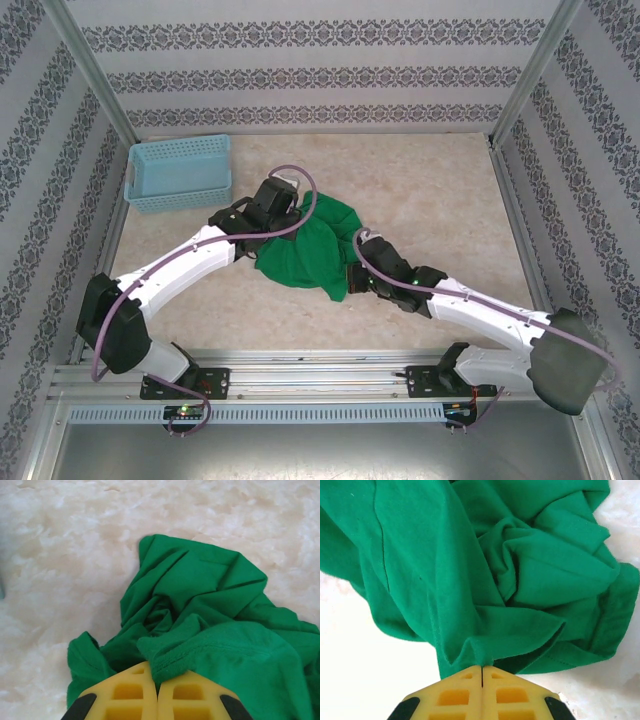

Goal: Fold the inside-out t-shirt

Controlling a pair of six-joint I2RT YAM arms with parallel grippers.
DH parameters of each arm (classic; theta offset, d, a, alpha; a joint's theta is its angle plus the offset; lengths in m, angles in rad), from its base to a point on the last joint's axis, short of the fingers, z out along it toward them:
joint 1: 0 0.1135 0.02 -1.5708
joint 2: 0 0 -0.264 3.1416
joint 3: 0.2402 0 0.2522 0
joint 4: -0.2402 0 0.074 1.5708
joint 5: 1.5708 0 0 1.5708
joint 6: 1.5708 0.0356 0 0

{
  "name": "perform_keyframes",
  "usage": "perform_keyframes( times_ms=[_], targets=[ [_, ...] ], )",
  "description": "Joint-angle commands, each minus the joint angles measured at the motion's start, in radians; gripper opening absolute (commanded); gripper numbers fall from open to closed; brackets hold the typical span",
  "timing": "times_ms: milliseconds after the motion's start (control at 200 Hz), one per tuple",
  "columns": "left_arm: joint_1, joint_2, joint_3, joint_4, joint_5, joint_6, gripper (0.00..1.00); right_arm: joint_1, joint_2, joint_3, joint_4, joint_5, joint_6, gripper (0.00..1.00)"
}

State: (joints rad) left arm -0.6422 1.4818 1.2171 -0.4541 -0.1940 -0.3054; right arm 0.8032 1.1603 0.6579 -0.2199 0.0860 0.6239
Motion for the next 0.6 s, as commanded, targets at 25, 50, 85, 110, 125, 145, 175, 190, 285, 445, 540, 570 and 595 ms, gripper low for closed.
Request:
perform_keyframes(
  times_ms=[25, 50, 85, 110, 125, 145, 175, 190, 285, 445, 540, 570, 595],
  targets=[
    [0.009, -0.008, 0.016, -0.058, -0.084, -0.037, 0.0, 0.049, -0.059, 0.089, 0.096, -0.052, -0.056, 0.0],
    [0.014, -0.006, 0.015, -0.062, -0.085, -0.042, 0.0, 0.063, -0.058, 0.094, 0.105, -0.06, -0.058, 0.0],
    [0.017, -0.006, 0.01, -0.062, -0.088, -0.049, 0.0, 0.08, -0.053, 0.098, 0.123, -0.063, -0.058, 0.0],
    [0.019, -0.009, 0.003, -0.059, -0.088, -0.053, 0.0, 0.087, -0.045, 0.098, 0.13, -0.063, -0.054, 0.0],
    [0.021, -0.011, -0.001, -0.055, -0.088, -0.056, 0.0, 0.092, -0.04, 0.098, 0.13, -0.06, -0.051, 0.0],
    [0.022, -0.015, -0.008, -0.049, -0.087, -0.059, 0.0, 0.093, -0.034, 0.096, 0.129, -0.055, -0.045, 0.0],
    [0.022, -0.025, -0.019, -0.038, -0.088, -0.062, 0.0, 0.097, -0.029, 0.092, 0.123, -0.038, -0.036, 0.0],
    [0.024, -0.031, -0.024, -0.031, -0.088, -0.063, 0.0, 0.096, -0.031, 0.088, 0.12, -0.026, -0.032, 0.0],
    [0.025, -0.089, -0.067, 0.02, -0.104, -0.066, 0.0, 0.097, -0.1, 0.061, 0.095, 0.068, -0.034, 0.0],
    [0.03, -0.222, -0.108, 0.114, -0.134, -0.034, 0.0, 0.094, -0.326, 0.108, -0.001, 0.191, -0.118, 0.0],
    [0.03, -0.305, -0.091, 0.158, -0.142, 0.004, 0.0, 0.077, -0.411, 0.181, -0.044, 0.216, -0.172, 0.0],
    [0.029, -0.332, -0.08, 0.169, -0.146, 0.019, 0.0, 0.076, -0.42, 0.217, -0.062, 0.216, -0.191, 0.0],
    [0.03, -0.352, -0.07, 0.176, -0.153, 0.031, 0.0, 0.076, -0.42, 0.25, -0.079, 0.216, -0.206, 0.0]
  ],
)
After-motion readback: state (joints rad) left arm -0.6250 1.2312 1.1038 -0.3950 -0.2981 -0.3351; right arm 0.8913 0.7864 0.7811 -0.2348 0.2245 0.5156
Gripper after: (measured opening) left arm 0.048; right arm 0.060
